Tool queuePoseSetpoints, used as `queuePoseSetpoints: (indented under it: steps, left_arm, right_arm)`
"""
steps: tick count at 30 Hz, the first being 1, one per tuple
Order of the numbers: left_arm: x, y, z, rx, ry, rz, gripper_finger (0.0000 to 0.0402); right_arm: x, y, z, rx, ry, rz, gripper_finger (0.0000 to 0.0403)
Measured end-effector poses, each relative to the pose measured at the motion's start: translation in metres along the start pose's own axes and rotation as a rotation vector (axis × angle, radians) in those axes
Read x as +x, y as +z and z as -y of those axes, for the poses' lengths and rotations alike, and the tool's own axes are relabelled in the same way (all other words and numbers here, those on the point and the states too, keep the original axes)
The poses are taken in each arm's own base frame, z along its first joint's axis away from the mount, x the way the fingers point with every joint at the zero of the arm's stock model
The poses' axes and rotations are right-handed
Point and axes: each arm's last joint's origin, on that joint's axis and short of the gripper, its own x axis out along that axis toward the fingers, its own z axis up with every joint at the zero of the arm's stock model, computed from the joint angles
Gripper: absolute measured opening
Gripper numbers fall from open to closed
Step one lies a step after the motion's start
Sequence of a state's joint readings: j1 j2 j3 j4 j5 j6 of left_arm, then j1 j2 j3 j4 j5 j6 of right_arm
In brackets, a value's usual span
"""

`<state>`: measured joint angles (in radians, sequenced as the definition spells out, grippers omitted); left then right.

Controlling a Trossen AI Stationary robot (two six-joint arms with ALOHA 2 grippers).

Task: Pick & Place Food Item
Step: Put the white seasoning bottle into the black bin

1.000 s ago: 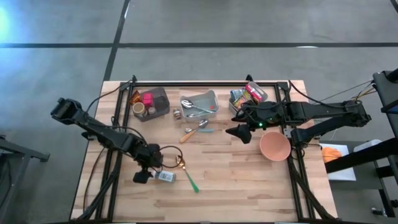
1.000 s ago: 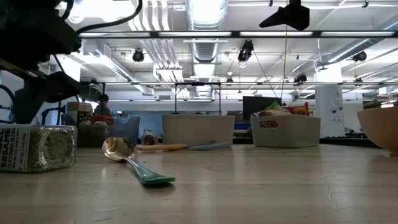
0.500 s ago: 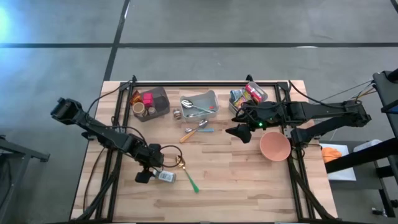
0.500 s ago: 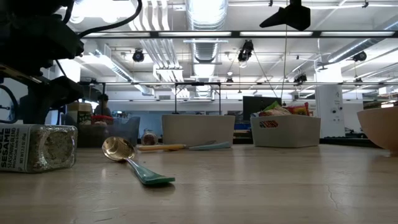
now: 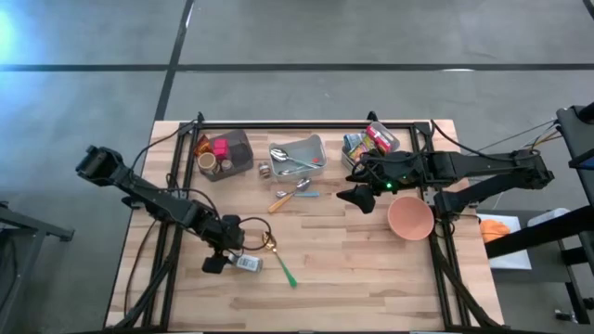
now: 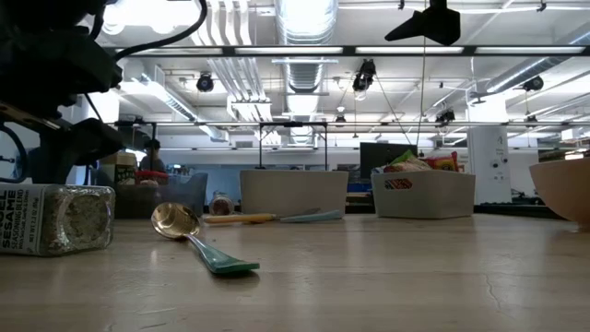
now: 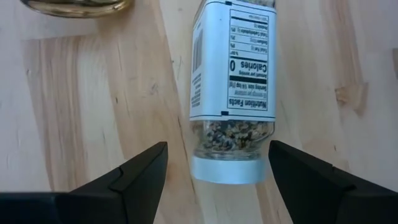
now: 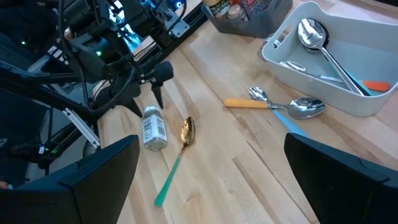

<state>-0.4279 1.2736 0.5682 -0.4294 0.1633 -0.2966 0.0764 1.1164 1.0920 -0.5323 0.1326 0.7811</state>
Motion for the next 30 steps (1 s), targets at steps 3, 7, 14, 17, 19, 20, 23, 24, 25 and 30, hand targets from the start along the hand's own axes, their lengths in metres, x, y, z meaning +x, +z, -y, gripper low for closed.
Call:
queuePoseSetpoints:
  steps: [3,7,14,17,19,20,23,24,25,30]
  left_arm:
    - [0.000,0.000,0.001,0.006,0.011,0.006,0.0285]
    - [0.001,0.001,0.003,0.023,0.011,0.016,0.0285]
    - [0.006,0.000,0.003,0.031,0.017,-0.003,0.0285]
    - [0.013,0.000,0.003,0.032,0.022,-0.027,0.0285]
    - [0.016,0.001,0.004,0.032,0.023,-0.031,0.0285]
    - [0.017,0.001,0.003,0.029,0.024,-0.033,0.0285]
    - [0.021,0.001,0.003,0.020,0.026,-0.038,0.0285]
    - [0.022,0.001,0.003,0.013,0.026,-0.039,0.0285]
    - [0.023,0.001,0.002,0.011,0.028,-0.044,0.0285]
    - [0.029,0.000,0.002,0.007,0.039,-0.070,0.0285]
  right_arm:
    - [0.000,0.000,0.000,0.002,0.000,0.000,0.0398]
    - [0.000,0.000,0.000,0.010,0.000,0.000,0.0398]
    - [0.000,0.000,0.000,0.018,0.000,0.000,0.0398]
    - [0.000,0.000,0.000,0.028,0.000,0.000,0.0398]
    - [0.000,0.000,0.000,0.029,-0.001,0.000,0.0398]
    - [0.000,0.000,0.000,0.029,0.000,0.000,0.0398]
    - [0.000,0.000,0.000,0.031,-0.001,-0.001,0.0398]
    - [0.000,0.000,0.000,0.031,-0.001,-0.001,0.0398]
    - [0.000,0.000,0.000,0.031,-0.001,-0.001,0.0398]
    - [0.000,0.000,0.000,0.031,-0.001,-0.001,0.0398]
